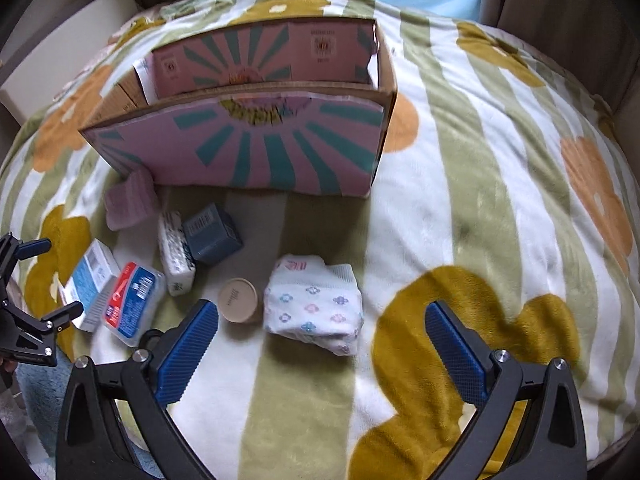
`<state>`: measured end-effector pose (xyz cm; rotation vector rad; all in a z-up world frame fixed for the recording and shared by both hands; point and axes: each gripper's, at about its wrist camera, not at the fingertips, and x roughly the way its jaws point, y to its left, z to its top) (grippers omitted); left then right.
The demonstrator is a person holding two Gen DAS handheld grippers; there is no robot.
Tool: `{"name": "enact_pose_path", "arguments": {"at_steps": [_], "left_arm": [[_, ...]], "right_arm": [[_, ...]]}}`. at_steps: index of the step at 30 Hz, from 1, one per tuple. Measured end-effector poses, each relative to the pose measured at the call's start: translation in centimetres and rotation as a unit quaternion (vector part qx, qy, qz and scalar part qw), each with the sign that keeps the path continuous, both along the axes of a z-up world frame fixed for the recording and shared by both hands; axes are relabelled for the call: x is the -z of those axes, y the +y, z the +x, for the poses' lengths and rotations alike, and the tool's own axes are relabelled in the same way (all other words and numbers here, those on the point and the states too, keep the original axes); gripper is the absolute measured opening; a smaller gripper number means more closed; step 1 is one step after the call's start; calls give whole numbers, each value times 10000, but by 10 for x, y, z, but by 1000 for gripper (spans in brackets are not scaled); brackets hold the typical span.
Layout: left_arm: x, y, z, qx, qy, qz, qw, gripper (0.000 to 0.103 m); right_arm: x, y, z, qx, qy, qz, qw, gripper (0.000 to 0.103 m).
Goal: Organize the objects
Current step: 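Lower both tools, grasp the white-blue carton with left and white sock with right, then carry the carton with left while right carries the white sock into the pink box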
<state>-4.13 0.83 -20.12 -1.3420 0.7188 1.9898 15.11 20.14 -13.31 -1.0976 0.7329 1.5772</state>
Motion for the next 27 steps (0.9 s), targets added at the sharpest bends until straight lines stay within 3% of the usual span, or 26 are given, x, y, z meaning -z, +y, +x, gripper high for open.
{"name": "enact_pose_path", "arguments": {"at_steps": [7, 13, 17, 22, 24, 27], "left_arm": [[21, 11, 0, 113, -67, -172, 9998, 103], [26, 12, -2, 91, -278, 18, 9996, 95], [28, 11, -2, 98, -346, 63, 9993, 87], [27, 14, 3, 274, -513, 211, 9981, 64], [26, 15, 6, 304, -490, 199, 9981, 64], [24, 16, 9, 316, -466, 196, 9982, 64]], "right_arm": [[25, 9, 2, 82, -345, -155, 9993, 102], [34, 12, 1, 78, -420, -217, 9989, 100], [42, 12, 0, 23, -336, -369, 9988, 90], [50, 8, -5, -92, -230, -512, 9984, 71], [52, 7, -7, -112, -135, -574, 9982, 61], [53, 5, -7, -85, -51, -604, 9981, 56]]}}
